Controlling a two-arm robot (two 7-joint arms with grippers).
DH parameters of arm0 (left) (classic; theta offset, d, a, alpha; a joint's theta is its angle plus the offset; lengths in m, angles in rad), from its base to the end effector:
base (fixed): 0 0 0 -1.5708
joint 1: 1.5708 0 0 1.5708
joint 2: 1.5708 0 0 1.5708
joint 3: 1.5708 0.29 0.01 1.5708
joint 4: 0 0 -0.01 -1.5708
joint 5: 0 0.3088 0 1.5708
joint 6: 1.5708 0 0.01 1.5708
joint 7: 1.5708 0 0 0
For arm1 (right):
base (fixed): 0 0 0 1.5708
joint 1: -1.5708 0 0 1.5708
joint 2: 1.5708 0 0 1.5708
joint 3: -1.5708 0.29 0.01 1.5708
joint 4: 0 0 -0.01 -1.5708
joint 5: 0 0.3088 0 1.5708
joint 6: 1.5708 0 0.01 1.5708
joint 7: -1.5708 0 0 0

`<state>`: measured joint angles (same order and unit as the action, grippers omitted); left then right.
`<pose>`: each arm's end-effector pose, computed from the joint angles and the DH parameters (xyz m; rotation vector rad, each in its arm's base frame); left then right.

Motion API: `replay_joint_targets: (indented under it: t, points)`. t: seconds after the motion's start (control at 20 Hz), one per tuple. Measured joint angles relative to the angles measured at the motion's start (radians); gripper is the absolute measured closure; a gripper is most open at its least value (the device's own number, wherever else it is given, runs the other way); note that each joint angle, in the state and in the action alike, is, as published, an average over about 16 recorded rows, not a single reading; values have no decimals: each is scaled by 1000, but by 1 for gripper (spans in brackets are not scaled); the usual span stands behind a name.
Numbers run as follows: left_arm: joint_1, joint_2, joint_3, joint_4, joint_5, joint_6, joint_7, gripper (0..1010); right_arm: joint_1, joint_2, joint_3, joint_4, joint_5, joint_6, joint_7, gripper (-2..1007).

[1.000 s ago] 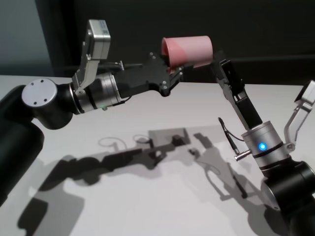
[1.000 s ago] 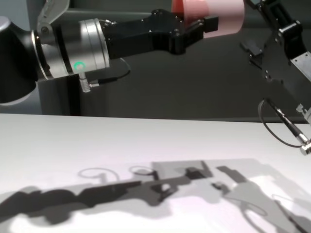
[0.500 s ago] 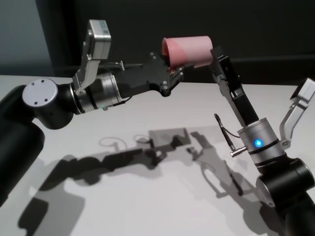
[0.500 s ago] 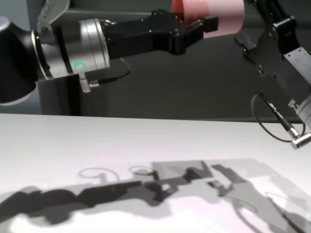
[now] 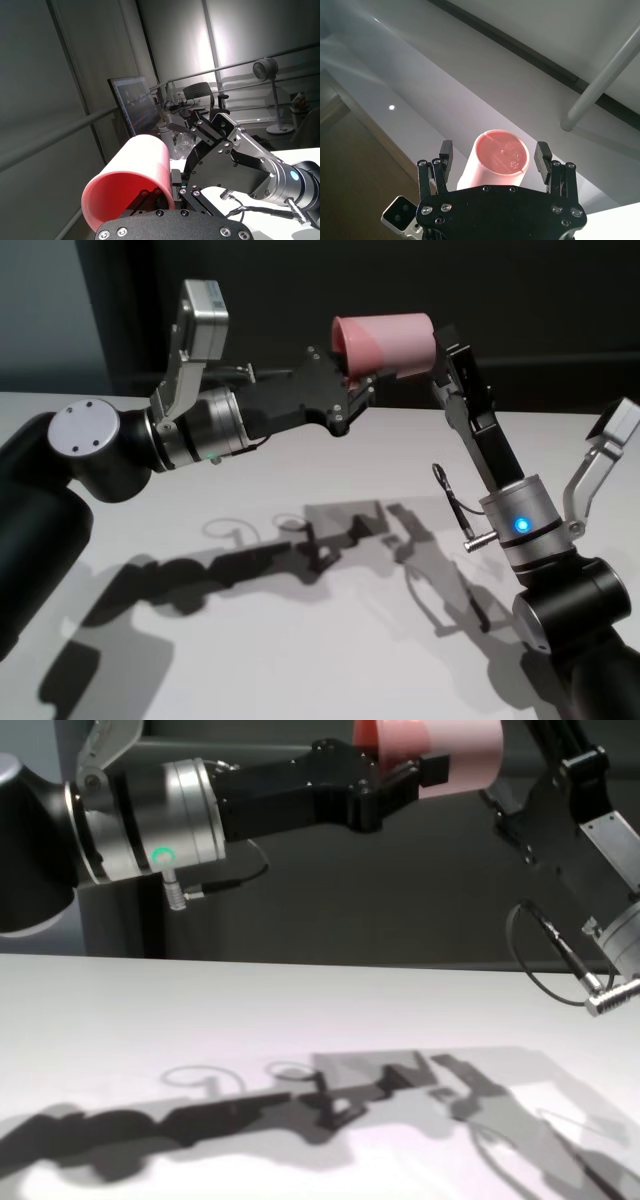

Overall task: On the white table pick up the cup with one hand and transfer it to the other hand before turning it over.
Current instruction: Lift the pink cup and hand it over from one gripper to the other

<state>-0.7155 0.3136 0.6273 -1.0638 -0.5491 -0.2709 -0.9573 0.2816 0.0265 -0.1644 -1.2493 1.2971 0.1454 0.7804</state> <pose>0.4898 -0.0186 -0.2110 -0.0689 -0.2660 0.2582 0.4043 0.0413 -0.3013 1.0306 0.7127 -0.4976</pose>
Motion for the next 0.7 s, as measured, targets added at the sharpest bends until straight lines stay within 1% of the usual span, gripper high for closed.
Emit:
replay_joint_targets:
  t: [0.25, 0.7]
  points:
    - [0, 0, 0, 0, 0, 0, 0, 964, 15, -4, -7, 25, 19, -2, 13, 3]
    - [0, 0, 0, 0, 0, 0, 0, 965, 48, -13, -29, 79, 47, -9, 38, 3]
